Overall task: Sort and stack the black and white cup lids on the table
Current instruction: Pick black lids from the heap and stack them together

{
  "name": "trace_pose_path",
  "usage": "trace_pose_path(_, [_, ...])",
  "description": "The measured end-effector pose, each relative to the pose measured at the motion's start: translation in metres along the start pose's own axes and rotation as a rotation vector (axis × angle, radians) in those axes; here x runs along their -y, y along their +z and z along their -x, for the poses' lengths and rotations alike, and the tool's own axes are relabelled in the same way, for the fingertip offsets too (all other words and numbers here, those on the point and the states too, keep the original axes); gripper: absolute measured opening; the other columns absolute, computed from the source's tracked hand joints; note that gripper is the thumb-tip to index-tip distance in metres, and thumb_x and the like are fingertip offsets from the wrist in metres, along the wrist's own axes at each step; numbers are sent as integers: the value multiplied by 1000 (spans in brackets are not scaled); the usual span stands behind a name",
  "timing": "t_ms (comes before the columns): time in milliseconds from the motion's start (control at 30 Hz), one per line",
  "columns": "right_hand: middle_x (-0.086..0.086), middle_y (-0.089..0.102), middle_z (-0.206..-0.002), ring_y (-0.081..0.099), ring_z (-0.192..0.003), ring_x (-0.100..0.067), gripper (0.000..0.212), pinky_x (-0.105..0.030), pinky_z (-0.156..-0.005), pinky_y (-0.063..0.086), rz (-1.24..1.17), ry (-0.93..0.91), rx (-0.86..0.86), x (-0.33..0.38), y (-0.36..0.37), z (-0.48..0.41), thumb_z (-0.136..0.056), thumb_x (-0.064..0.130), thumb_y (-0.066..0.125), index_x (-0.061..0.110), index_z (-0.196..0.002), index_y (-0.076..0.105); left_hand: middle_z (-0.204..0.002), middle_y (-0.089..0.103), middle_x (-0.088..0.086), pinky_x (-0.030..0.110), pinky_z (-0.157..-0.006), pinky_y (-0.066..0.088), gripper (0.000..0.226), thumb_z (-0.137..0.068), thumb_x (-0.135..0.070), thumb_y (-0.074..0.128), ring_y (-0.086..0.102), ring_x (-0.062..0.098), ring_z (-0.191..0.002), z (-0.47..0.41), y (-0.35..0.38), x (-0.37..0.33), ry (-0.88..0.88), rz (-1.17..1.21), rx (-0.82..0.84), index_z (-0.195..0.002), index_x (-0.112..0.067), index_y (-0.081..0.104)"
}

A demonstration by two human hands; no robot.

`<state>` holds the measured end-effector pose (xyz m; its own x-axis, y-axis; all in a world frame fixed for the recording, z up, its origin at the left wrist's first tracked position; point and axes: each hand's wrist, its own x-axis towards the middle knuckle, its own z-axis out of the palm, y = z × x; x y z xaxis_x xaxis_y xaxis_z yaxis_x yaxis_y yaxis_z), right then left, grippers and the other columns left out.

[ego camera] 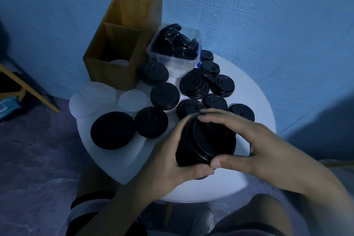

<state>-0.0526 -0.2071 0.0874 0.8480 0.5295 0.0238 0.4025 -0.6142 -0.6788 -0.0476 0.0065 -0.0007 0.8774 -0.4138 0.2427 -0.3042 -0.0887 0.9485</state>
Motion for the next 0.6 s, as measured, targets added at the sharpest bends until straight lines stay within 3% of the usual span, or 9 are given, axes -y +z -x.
trace_pose_path(167, [36,37,-153,30,-144,12,74,-10,-116,23,26,13,58,2,-5,-4,-80,41,81,48,-145,49,-142,57,-17,21,-107,42,83,-75,-37,84,52,8,-136,-1,-3,-4,-1,28,10,-139,-62,38])
trace_pose_path(400, [36,39,-152,34,-143,11,70,-8,-112,26,-11,3,108,0,-8,-10,-80,37,81,47,-143,52,-138,60,-15,17,-104,43,87,-76,-22,89,54,9,-134,-2,-7,-3,-20,42,26,-140,-56,42])
trace_pose_path(600, [33,41,-151,37,-142,7,67,-12,-113,30,-45,27,-16,-2,7,-3,-79,42,82,49,-140,53,-135,61,-18,15,-102,43,93,-72,-16,92,56,7,-131,-1,-3,-5,-6,-27,-9,-135,-62,42])
